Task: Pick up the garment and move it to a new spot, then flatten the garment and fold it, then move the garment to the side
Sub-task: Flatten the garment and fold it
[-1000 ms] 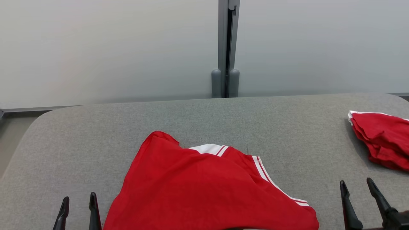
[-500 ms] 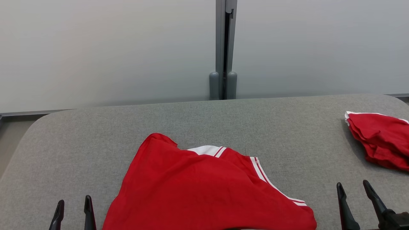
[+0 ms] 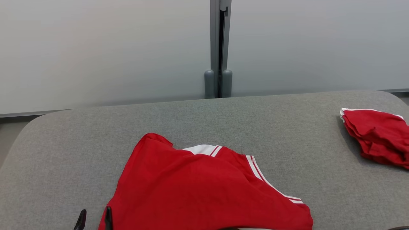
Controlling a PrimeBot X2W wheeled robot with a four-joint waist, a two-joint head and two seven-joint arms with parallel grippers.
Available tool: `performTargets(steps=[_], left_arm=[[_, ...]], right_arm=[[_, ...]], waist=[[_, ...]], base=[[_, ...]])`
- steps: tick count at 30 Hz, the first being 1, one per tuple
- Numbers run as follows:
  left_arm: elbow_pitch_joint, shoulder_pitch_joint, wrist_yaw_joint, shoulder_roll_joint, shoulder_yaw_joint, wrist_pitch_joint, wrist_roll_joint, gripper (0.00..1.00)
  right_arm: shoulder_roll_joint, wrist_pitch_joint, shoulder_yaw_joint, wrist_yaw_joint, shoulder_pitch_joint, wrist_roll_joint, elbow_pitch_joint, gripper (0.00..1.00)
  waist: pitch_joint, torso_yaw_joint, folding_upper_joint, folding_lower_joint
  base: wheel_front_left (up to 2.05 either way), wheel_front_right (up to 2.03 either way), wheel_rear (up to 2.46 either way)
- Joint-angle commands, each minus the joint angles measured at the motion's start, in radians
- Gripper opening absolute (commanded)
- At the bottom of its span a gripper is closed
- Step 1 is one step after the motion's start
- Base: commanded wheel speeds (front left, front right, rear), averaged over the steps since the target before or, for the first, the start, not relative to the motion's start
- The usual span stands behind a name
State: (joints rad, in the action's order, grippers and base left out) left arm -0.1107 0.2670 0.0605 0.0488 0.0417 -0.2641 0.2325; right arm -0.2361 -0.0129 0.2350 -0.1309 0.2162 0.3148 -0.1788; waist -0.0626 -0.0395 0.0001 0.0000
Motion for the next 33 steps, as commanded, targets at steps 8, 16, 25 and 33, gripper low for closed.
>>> performTargets(steps=[8,16,25,33], left_arm=[[-0.073,-0.03,0.002,0.005,-0.026,0.005,-0.005,1.0],[-0.102,-0.062,-0.019,0.02,-0.045,0.087,-0.014,1.0],[-0.131,-0.112,-0.018,0.046,-0.057,0.202,-0.001,1.0],[-0.132,-0.126,-0.002,0.04,-0.079,0.249,0.031,1.0]], right_arm=[[-0.047,-0.101,0.091,0.0,0.039,0.108,0.012,1.0],[-0.031,-0.092,0.163,0.0,-0.022,0.132,-0.002,1.0],[-0.019,-0.092,0.204,0.0,-0.086,0.136,-0.031,1.0],[-0.035,-0.108,0.201,0.0,-0.089,0.131,-0.07,1.0]], waist=[[0.025,-0.022,-0.0001,0.0],[0.058,-0.018,-0.0001,0.0],[0.138,0.006,-0.0001,0.0],[0.175,0.011,-0.0001,0.0]], base=[[0.0,0.0,0.0],[0.0,0.0,0.0],[0.0,0.0,0.0],[0.0,0.0,0.0]])
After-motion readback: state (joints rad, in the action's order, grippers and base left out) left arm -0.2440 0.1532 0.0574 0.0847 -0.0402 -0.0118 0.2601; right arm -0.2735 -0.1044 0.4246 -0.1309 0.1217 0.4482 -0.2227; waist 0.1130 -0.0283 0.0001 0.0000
